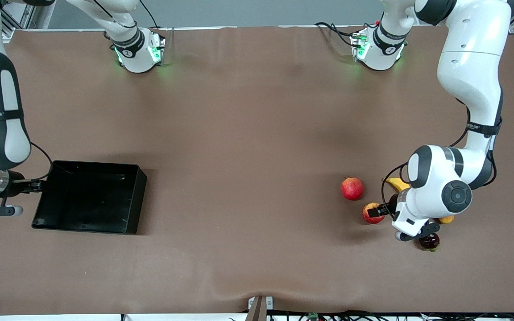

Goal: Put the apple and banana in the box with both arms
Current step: 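Grasp the red apple with the left gripper while the right gripper grips the box, then slide the black box toward the fruit with the right gripper while the left holds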

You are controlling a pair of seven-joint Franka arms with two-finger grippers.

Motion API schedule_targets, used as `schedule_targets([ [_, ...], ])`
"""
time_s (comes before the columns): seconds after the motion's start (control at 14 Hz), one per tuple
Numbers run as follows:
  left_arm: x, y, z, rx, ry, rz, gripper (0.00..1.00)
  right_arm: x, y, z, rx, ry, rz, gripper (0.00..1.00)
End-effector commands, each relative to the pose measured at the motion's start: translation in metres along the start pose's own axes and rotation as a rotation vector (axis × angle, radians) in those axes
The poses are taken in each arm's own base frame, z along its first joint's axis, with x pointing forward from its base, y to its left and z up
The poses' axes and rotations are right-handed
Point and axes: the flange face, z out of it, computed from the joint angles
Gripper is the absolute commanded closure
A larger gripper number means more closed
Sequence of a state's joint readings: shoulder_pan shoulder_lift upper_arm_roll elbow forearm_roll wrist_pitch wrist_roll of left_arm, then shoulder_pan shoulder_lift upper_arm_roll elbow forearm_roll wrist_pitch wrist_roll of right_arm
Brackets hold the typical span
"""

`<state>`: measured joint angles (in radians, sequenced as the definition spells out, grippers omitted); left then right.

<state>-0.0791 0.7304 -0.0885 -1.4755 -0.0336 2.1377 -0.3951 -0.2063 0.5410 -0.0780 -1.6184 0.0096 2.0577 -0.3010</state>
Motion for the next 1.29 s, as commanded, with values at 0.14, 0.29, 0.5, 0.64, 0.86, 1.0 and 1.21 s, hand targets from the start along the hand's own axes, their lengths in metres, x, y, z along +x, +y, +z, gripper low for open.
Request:
schedule_targets([
  [0.14,0.006,0.012,0.012,-0.028,0.036,-0.023,0.00,0.004,0.025,0.028,0.016,0.021,-0.046,0.00],
  [0.29,0.007,0.013,0.020,-0.034,0.045,-0.024,0.00,0.000,0.035,0.047,0.028,-0.004,-0.039,0.00],
  [0.5,0.008,0.011,0.030,-0.030,0.040,-0.022,0.19,-0.004,0.033,0.060,0.038,-0.026,-0.049,0.00],
  [0.64,0.008,0.012,0.027,-0.029,0.045,-0.018,1.00,-0.008,0.028,0.073,0.036,-0.024,-0.054,0.65],
  [0.86,0.009,0.013,0.009,-0.029,0.070,-0.005,1.00,-0.011,0.027,0.076,0.058,-0.023,-0.038,1.00],
  [1.0,0.010,0.015,0.003,-0.035,0.078,-0.001,1.00,-0.009,0.021,0.070,0.061,-0.019,-0.043,1.00],
  [1.21,0.010,0.023,-0.017,-0.034,0.084,0.011,1.00,-0.003,0.004,0.036,0.066,0.033,-0.065,1.00],
])
